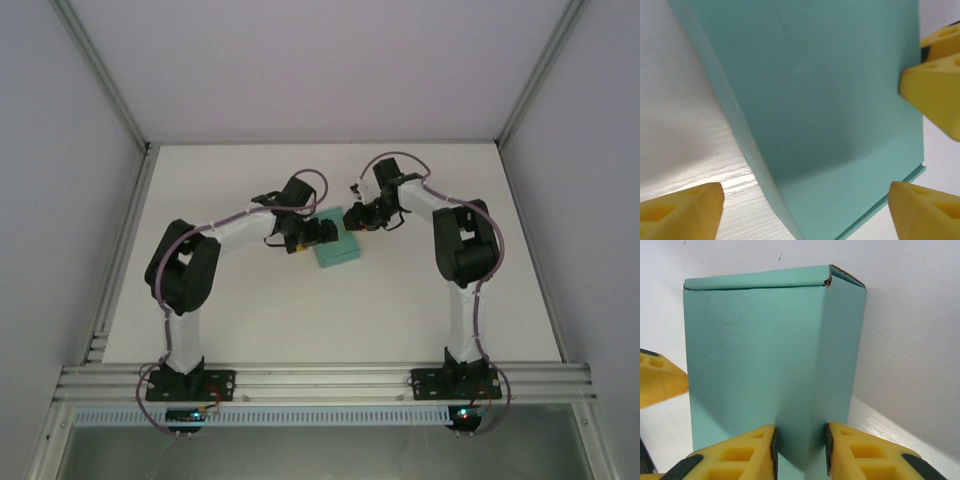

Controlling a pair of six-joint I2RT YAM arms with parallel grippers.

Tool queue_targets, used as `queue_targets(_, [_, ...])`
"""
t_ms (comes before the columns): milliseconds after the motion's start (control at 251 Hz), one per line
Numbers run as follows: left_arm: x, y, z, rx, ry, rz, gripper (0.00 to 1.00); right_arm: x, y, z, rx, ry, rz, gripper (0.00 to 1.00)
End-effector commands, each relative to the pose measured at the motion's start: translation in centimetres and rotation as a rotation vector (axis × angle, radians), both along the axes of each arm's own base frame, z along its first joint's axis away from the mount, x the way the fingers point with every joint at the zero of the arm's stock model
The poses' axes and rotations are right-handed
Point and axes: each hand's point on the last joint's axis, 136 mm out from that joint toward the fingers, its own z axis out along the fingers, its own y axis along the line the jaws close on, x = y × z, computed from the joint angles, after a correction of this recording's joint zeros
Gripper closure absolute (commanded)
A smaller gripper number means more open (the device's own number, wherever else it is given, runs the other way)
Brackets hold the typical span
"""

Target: Assemble paper box

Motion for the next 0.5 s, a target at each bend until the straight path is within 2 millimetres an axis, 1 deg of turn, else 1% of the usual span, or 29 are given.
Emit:
queue_targets(0, [0.1,-1.4,-0.5,-0.066,0.018,-0.013,0.2,-1.3,-0.6,-1.4,-0.049,0.052,-0.018,0.69])
queue_targets(92, [0.3,-1.8,-1.2,-0.077,0.027,-0.011,0.28,-1.5,-0.7,-1.8,-0.053,0.065,-0.022,0.69])
queue_targets(140, [0.4,-2.1,-1.4,-0.091,0.034,-0.012,0.34,-1.6,-0.6,-1.9,-0.052,0.072,-0.023,0.69])
queue_targets(152, [0.4,-2.2,-1.5,-0.093,0.036,-0.014,0.36,-1.3,-0.5,-1.8,-0.047,0.055,-0.022,0.69])
queue_targets(200, [0.5,-2.5,-1.6,-0.103,0.043,-0.018,0.43,-1.3,-0.5,-1.9,-0.043,0.055,-0.024,0.69])
queue_targets(251, [0.4,-2.6,-1.8,-0.103,0.047,-0.02,0.46,-1.4,-0.5,-2.0,-0.043,0.06,-0.026,0.69])
queue_targets(343, [0.3,-2.1,-2.5,-0.075,0.057,-0.01,0.53,-1.4,-0.4,-2.1,-0.039,0.065,-0.026,0.7])
queue_targets(499, [0.2,-1.6,-3.7,-0.045,0.074,0.007,0.79,-1.7,-0.4,-2.6,-0.041,0.083,-0.031,0.71])
